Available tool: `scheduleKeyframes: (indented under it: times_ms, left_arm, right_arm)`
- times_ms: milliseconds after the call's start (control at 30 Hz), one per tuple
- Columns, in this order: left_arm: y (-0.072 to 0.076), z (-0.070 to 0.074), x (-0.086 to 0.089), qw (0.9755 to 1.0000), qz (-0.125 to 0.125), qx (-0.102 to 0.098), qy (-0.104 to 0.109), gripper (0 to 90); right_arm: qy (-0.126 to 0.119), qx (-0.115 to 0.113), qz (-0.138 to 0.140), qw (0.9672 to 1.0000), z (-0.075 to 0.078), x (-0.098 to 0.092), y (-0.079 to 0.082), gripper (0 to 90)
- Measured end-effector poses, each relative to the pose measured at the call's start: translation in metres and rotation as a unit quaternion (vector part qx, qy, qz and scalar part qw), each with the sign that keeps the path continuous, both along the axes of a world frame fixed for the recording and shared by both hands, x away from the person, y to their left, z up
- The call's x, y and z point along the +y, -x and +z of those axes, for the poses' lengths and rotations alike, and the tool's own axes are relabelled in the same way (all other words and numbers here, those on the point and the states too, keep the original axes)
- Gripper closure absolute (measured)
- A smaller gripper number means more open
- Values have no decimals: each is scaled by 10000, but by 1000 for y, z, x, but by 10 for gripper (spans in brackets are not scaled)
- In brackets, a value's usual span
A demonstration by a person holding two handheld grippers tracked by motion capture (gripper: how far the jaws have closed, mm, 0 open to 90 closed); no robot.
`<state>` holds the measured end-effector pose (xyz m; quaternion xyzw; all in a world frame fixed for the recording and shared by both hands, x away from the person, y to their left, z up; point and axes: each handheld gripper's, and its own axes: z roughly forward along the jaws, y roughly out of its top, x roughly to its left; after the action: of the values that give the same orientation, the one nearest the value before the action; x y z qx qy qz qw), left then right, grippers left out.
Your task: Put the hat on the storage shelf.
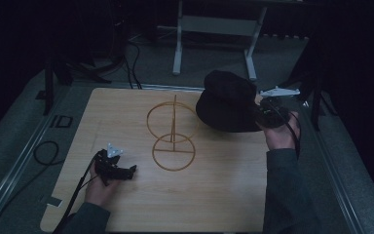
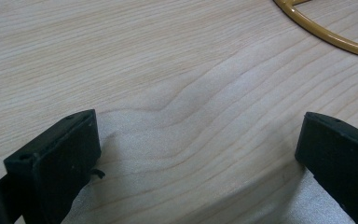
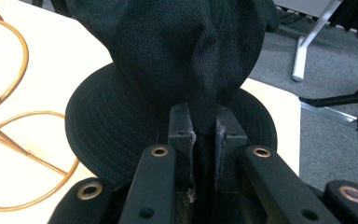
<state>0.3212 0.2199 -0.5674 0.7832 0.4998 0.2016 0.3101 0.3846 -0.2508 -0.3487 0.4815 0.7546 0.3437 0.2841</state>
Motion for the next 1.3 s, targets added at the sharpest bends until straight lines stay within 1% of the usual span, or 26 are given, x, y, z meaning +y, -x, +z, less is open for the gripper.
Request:
scheduleKeyframes:
  times_ms: [267, 467, 833, 1000, 1200, 1300]
  left_arm:
    - [0, 0, 0, 10000, -2, 2, -2, 3]
    - [0, 0, 0, 10000, -1, 1, -1, 3]
    - [0, 0, 0, 10000, -1, 1, 0, 3]
    - [0, 0, 0, 10000, -1, 2, 0, 3]
    - [0, 0, 0, 10000, -1, 2, 0, 3]
    - [0, 0, 0, 10000, -1, 2, 0, 3]
  right_arm:
    - [18, -67, 50, 10000, 7, 3, -2, 804]
    - [49, -77, 93, 9999, 11, 5, -4, 805]
    - [41, -144, 208, 9997, 22, 3, -9, 804]
    - [-33, -188, 261, 9995, 27, 3, -11, 804]
    - [-101, -193, 315, 9993, 30, 1, -14, 804]
    - [-184, -198, 334, 9991, 31, -1, -15, 804]
